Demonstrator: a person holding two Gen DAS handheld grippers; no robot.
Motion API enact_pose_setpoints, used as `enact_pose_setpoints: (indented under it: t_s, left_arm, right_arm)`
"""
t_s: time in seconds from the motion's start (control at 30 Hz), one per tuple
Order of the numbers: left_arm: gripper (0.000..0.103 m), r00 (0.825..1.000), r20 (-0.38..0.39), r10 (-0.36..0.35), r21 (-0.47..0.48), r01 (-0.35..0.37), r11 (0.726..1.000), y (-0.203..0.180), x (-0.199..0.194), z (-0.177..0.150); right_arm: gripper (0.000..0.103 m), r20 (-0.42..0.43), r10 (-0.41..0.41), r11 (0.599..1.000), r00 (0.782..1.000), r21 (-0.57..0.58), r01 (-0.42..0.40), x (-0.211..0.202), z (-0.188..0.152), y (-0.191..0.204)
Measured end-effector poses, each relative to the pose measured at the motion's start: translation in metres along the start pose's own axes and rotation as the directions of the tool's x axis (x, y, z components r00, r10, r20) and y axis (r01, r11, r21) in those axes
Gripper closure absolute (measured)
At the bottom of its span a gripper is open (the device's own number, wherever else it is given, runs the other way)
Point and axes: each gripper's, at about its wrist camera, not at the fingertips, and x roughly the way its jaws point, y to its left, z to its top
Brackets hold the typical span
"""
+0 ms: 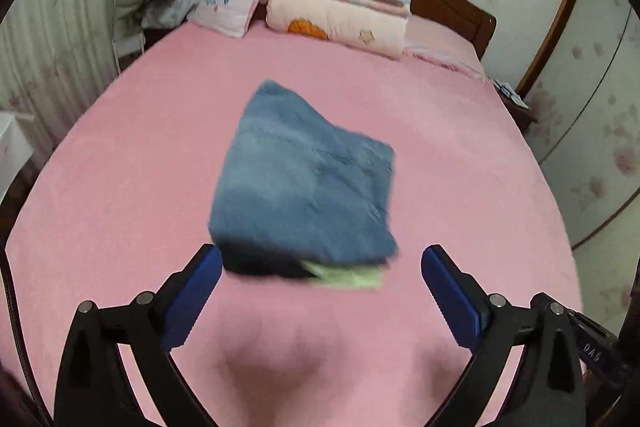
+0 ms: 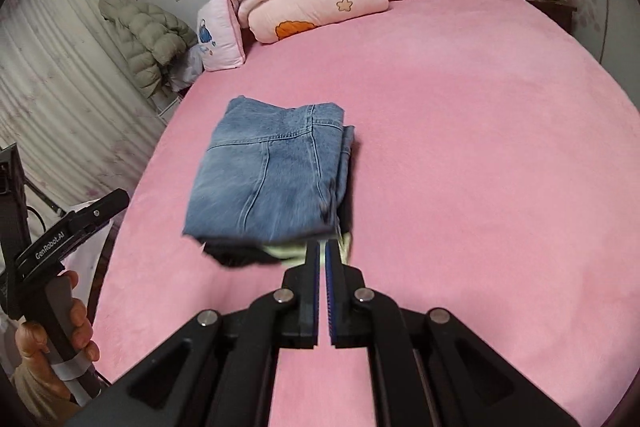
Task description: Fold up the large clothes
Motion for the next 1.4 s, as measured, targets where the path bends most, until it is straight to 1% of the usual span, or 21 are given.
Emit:
enact_pose_setpoints:
  t_s: [0.07,0.17,0.2,0.27,0.37,0.5,0.57,0.67,0.77,0.83,0.87,0.9,0.97,1.0,1.1,1.17,1.27,1.33,1.4]
  left_arm:
    - [0.003,1.000,-0.001,-0.014,-0.008,0.014,1.000,-0.018,-0.028,-0.016]
    - [0.003,1.000,-0.002,0.029,0.008,-0.029,1.000,-0.047,-0.067,-0.040]
    - [0.003,1.000,-0.009,0.030,0.014,-0.030,0.999,-0.057,-0.080,-0.050]
    - [0.003,1.000,-0.010,0.004,0.022,-0.004,1.000,-0.072,-0.104,-0.066]
    - [0.003,1.000,0.001,0.015,0.050,-0.015,0.999,-0.097,-0.138,-0.088]
    - [0.003,1.000,0.023,0.002,0.071,-0.003,0.997,-0.122,-0.176,-0.115]
    - [0.003,1.000,0.018,-0.005,0.079,0.004,0.997,-0.133,-0.190,-0.125]
    - [0.003,1.000,0.001,0.013,0.100,-0.013,0.995,-0.147,-0.203,-0.141]
    - [0.003,1.000,-0.001,0.025,0.106,-0.025,0.994,-0.157,-0.214,-0.155]
    - [0.003,1.000,0.003,0.015,0.104,-0.015,0.994,-0.164,-0.223,-0.167]
    - [0.003,1.000,0.003,0.011,0.100,-0.011,0.995,-0.165,-0.225,-0.170]
    - [0.003,1.000,0.004,0.009,0.094,-0.009,0.996,-0.168,-0.228,-0.174]
    - [0.003,1.000,0.017,0.013,0.092,-0.014,0.996,-0.173,-0.233,-0.181]
    - [0.003,1.000,0.025,0.019,0.097,-0.022,0.995,-0.175,-0.233,-0.184]
    - [0.003,0.998,0.040,0.040,0.119,-0.045,0.992,-0.183,-0.235,-0.194]
    - [0.003,0.998,0.046,0.050,0.127,-0.055,0.990,-0.187,-0.234,-0.198]
    - [0.003,0.997,0.051,0.061,0.135,-0.068,0.989,-0.191,-0.231,-0.204]
    - [0.003,0.996,0.044,0.074,0.141,-0.080,0.987,-0.194,-0.226,-0.207]
    - [0.003,0.997,0.014,0.071,0.139,-0.072,0.988,-0.194,-0.218,-0.210]
  right_arm:
    - [0.100,-0.003,-0.009,1.000,1.000,-0.011,0.008,-0.032,-0.010,-0.004]
    - [0.100,-0.001,-0.016,0.999,1.000,-0.031,0.016,-0.080,-0.027,-0.011]
    - [0.100,-0.001,-0.015,0.999,1.000,-0.036,0.015,-0.094,-0.033,-0.012]
    - [0.100,0.007,-0.005,0.999,1.000,-0.048,0.005,-0.127,-0.047,-0.017]
    - [0.100,0.024,-0.006,0.996,1.000,-0.085,0.008,-0.170,-0.068,-0.022]
    - [0.100,0.047,0.000,0.995,0.999,-0.095,0.005,-0.213,-0.087,-0.033]
    - [0.100,0.058,-0.001,0.995,0.998,-0.104,0.007,-0.232,-0.095,-0.037]
    - [0.100,0.080,-0.005,0.993,0.997,-0.121,0.014,-0.255,-0.106,-0.041]
    - [0.100,0.087,0.006,0.991,0.996,-0.131,0.006,-0.272,-0.114,-0.047]
    - [0.100,0.102,-0.002,0.990,0.995,-0.141,0.017,-0.283,-0.120,-0.050]
    - [0.097,0.101,-0.002,0.990,0.995,-0.143,0.016,-0.286,-0.123,-0.051]
    - [0.091,0.101,-0.001,0.990,0.995,-0.142,0.015,-0.289,-0.126,-0.053]
    - [0.083,0.113,-0.002,0.990,0.994,-0.142,0.018,-0.295,-0.134,-0.058]
    - [0.081,0.121,-0.010,0.989,0.993,-0.148,0.028,-0.295,-0.137,-0.059]
    - [0.081,0.121,-0.040,0.985,0.992,-0.162,0.060,-0.292,-0.146,-0.061]
    - [0.081,0.122,-0.058,0.986,0.991,-0.151,0.076,-0.291,-0.152,-0.062]
    - [0.081,0.119,-0.062,0.990,0.991,-0.122,0.077,-0.290,-0.156,-0.064]
    - [0.081,0.123,-0.080,0.989,0.989,-0.117,0.094,-0.289,-0.158,-0.065]
    - [0.081,0.118,-0.088,0.990,0.989,-0.100,0.100,-0.287,-0.159,-0.066]
